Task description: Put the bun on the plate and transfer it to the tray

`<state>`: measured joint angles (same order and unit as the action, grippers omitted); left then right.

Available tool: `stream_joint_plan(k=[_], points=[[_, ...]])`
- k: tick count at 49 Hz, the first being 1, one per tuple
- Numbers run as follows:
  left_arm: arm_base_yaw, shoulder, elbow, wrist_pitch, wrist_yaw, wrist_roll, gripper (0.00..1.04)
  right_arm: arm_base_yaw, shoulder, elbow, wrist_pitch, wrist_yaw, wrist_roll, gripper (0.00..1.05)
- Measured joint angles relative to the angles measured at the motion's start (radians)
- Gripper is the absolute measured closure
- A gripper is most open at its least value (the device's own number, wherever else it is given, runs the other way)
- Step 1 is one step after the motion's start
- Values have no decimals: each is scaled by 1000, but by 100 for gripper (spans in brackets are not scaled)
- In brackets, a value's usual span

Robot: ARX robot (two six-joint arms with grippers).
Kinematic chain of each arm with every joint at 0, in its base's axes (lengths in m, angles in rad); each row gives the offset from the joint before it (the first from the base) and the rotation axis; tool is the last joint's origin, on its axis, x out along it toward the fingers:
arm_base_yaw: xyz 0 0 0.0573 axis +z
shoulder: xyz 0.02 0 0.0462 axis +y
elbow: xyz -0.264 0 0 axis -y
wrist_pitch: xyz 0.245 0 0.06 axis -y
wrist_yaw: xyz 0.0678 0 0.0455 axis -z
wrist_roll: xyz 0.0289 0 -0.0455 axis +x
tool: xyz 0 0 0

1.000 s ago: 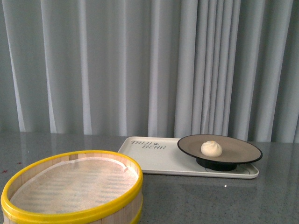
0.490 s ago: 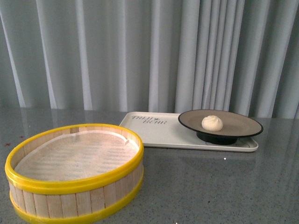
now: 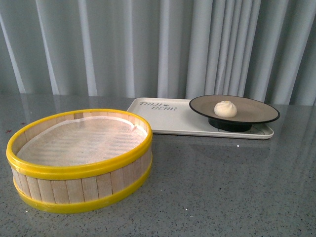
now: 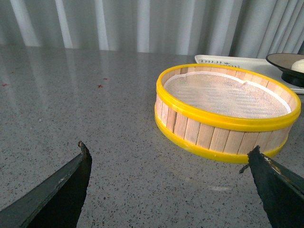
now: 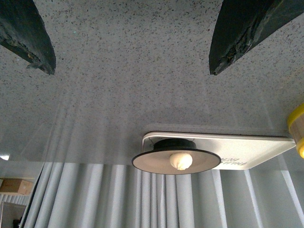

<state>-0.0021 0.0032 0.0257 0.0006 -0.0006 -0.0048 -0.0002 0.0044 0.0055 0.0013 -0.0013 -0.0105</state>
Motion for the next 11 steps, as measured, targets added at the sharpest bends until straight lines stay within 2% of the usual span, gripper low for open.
stream_joint_plan(k=[11], points=[[0, 0, 0, 0, 0, 0, 7, 0, 0, 0, 0, 0, 0, 9]])
